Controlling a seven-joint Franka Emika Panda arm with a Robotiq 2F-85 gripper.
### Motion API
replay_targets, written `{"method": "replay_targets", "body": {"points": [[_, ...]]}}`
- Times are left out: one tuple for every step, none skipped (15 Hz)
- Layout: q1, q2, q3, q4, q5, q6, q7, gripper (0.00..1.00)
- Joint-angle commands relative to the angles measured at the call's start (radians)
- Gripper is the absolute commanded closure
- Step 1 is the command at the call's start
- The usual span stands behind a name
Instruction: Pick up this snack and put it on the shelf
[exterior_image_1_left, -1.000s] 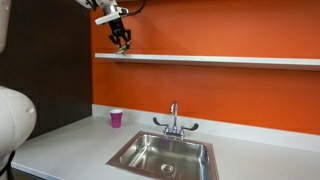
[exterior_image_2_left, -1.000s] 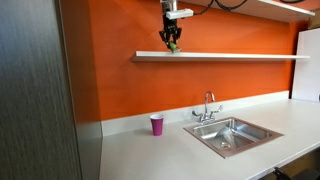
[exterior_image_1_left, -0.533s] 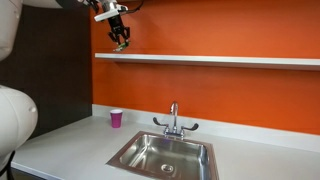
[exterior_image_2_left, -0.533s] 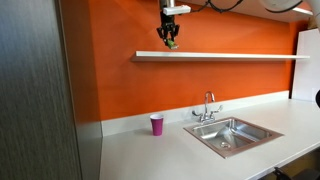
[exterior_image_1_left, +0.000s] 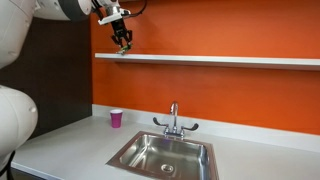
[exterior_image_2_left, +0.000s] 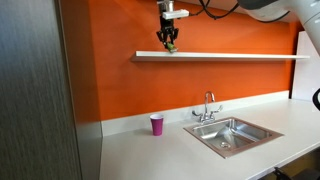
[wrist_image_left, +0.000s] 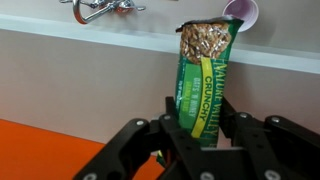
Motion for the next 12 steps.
{"method": "replay_targets", "body": {"points": [[-0.010, 0.067, -0.006, 0.101, 0.004, -0.043, -0.044, 0.82], [-0.012, 0.077, -0.007, 0.111, 0.004, -0.047, -0.046, 0.82], [-0.014, 0.087, -0.009, 0.124, 0.005, -0.051, -0.048, 0.82], [-0.015, 0.096, -0.011, 0.136, 0.006, -0.057, -0.050, 0.82], [-0.016, 0.104, -0.013, 0.147, 0.008, -0.062, -0.053, 0.82], [-0.015, 0.111, -0.014, 0.157, 0.008, -0.067, -0.054, 0.82], [-0.016, 0.118, -0.014, 0.170, 0.009, -0.073, -0.056, 0.82], [-0.015, 0.123, -0.015, 0.178, 0.009, -0.074, -0.053, 0.82], [-0.015, 0.127, -0.015, 0.186, 0.009, -0.079, -0.051, 0.32], [-0.014, 0.132, -0.016, 0.194, 0.008, -0.082, -0.048, 0.30], [-0.015, 0.137, -0.016, 0.201, 0.009, -0.086, -0.048, 0.24], [-0.015, 0.142, -0.016, 0.208, 0.009, -0.087, -0.047, 0.16]]}}
